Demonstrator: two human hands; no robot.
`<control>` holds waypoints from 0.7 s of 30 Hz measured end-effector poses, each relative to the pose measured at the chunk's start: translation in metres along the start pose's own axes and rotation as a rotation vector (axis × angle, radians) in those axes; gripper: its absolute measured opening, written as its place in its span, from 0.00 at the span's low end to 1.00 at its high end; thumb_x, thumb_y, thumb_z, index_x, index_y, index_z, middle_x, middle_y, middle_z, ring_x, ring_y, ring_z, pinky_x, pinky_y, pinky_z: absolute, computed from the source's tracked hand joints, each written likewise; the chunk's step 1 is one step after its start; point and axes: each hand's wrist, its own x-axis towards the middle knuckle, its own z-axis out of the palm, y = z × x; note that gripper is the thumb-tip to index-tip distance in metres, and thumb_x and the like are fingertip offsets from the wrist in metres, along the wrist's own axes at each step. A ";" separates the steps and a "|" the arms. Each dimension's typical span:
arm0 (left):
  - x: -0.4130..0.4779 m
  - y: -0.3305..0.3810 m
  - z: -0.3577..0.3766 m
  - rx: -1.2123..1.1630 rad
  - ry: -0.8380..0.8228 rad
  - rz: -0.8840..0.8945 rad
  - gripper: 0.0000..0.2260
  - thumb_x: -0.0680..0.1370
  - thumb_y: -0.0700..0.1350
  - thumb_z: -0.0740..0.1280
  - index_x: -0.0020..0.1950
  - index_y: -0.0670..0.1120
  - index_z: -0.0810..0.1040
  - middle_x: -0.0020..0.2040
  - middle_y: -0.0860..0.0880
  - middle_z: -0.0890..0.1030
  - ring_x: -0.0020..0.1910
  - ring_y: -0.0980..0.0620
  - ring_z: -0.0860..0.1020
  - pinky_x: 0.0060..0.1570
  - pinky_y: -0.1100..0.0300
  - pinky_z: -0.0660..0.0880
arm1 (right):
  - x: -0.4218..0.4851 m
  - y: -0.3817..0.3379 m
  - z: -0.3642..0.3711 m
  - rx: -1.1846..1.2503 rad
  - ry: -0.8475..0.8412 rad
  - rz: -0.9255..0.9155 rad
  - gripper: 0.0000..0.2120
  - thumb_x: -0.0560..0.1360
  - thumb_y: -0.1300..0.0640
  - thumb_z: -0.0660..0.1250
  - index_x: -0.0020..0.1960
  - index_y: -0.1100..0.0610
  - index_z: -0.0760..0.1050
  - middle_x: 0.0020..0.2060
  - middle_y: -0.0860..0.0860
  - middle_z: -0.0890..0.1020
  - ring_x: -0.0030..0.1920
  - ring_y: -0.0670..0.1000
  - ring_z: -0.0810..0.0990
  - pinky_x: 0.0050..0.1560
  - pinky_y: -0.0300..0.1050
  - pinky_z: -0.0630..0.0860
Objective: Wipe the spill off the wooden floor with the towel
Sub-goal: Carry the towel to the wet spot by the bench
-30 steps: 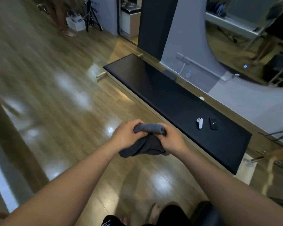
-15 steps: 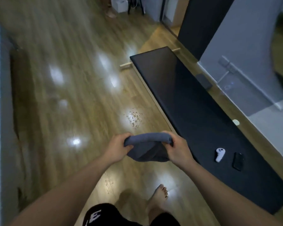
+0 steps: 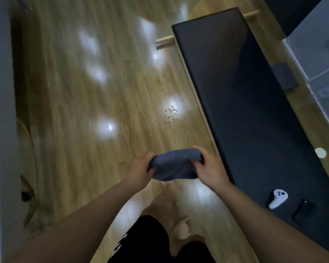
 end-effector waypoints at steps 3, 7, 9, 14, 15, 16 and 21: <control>0.058 -0.024 0.027 0.047 -0.052 -0.040 0.14 0.76 0.38 0.67 0.61 0.45 0.75 0.54 0.48 0.79 0.48 0.48 0.76 0.38 0.65 0.63 | 0.055 0.034 0.004 -0.042 -0.052 0.036 0.16 0.77 0.64 0.64 0.61 0.51 0.78 0.46 0.44 0.81 0.47 0.45 0.80 0.39 0.27 0.71; 0.134 -0.057 0.079 0.034 -0.131 -0.112 0.16 0.73 0.35 0.67 0.60 0.44 0.75 0.55 0.46 0.78 0.50 0.44 0.77 0.45 0.54 0.71 | 0.126 0.101 0.023 -0.050 -0.071 0.114 0.19 0.74 0.66 0.66 0.63 0.52 0.79 0.51 0.47 0.83 0.51 0.48 0.80 0.42 0.24 0.70; 0.166 -0.071 0.103 0.018 -0.109 -0.146 0.16 0.71 0.35 0.66 0.58 0.44 0.76 0.53 0.46 0.78 0.49 0.44 0.76 0.46 0.51 0.73 | 0.160 0.132 0.032 -0.047 -0.085 0.113 0.18 0.75 0.64 0.67 0.64 0.53 0.78 0.54 0.49 0.83 0.53 0.49 0.80 0.46 0.28 0.71; 0.246 -0.123 0.175 0.002 -0.094 -0.236 0.15 0.71 0.34 0.65 0.56 0.45 0.77 0.50 0.48 0.78 0.45 0.49 0.76 0.41 0.68 0.69 | 0.258 0.211 0.058 -0.039 -0.196 0.091 0.14 0.76 0.64 0.66 0.59 0.52 0.78 0.49 0.47 0.83 0.50 0.47 0.82 0.46 0.36 0.76; 0.261 -0.135 0.189 -0.002 -0.091 -0.246 0.14 0.72 0.35 0.66 0.57 0.45 0.77 0.50 0.48 0.78 0.45 0.50 0.75 0.41 0.69 0.68 | 0.278 0.224 0.065 -0.033 -0.205 0.095 0.14 0.76 0.64 0.66 0.59 0.51 0.78 0.48 0.46 0.83 0.49 0.46 0.82 0.46 0.36 0.77; 0.275 -0.148 0.202 -0.003 -0.092 -0.257 0.14 0.73 0.36 0.66 0.57 0.45 0.77 0.50 0.48 0.79 0.46 0.50 0.75 0.42 0.67 0.69 | 0.296 0.238 0.072 -0.028 -0.215 0.094 0.14 0.76 0.64 0.66 0.58 0.50 0.78 0.47 0.46 0.83 0.48 0.45 0.82 0.45 0.35 0.77; 0.332 -0.221 0.259 -0.063 -0.053 -0.301 0.17 0.74 0.40 0.70 0.63 0.45 0.75 0.57 0.46 0.78 0.51 0.48 0.77 0.49 0.61 0.68 | 0.375 0.301 0.118 -0.084 -0.292 0.079 0.11 0.77 0.60 0.66 0.52 0.44 0.76 0.41 0.45 0.83 0.42 0.40 0.80 0.37 0.32 0.74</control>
